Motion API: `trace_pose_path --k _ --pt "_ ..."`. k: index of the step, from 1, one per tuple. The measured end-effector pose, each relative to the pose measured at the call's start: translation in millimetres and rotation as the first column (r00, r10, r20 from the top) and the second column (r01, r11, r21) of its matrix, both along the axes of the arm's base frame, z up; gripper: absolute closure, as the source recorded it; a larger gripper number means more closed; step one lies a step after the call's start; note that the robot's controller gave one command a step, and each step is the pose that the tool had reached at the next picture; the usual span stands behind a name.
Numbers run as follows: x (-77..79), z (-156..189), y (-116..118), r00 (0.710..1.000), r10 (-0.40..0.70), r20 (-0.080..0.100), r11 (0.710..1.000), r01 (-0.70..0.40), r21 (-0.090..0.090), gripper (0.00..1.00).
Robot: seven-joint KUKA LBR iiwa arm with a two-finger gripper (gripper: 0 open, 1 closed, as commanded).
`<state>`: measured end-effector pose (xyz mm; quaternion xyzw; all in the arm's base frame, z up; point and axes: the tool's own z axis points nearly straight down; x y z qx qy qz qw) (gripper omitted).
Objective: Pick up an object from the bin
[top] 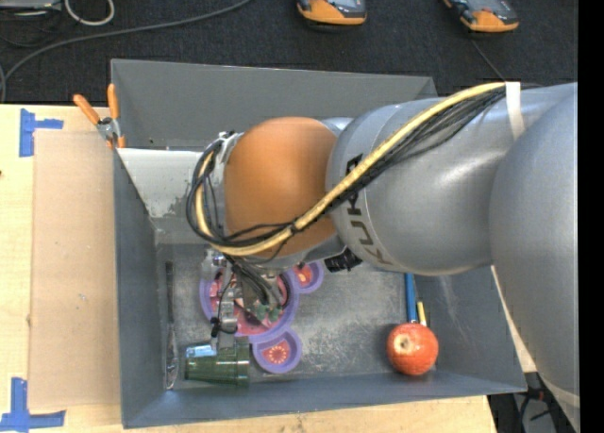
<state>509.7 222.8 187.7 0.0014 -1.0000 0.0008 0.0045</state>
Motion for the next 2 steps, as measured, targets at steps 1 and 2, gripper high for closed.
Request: trace_pose_path --k 1,2 --pt "2.3 3.6 -1.4 1.0 -0.006 0.007 1.0 0.006 0.001 0.0" --pt "-19.0 -88.5 -55.0 0.999 -0.034 0.007 0.999 0.033 0.005 0.0"
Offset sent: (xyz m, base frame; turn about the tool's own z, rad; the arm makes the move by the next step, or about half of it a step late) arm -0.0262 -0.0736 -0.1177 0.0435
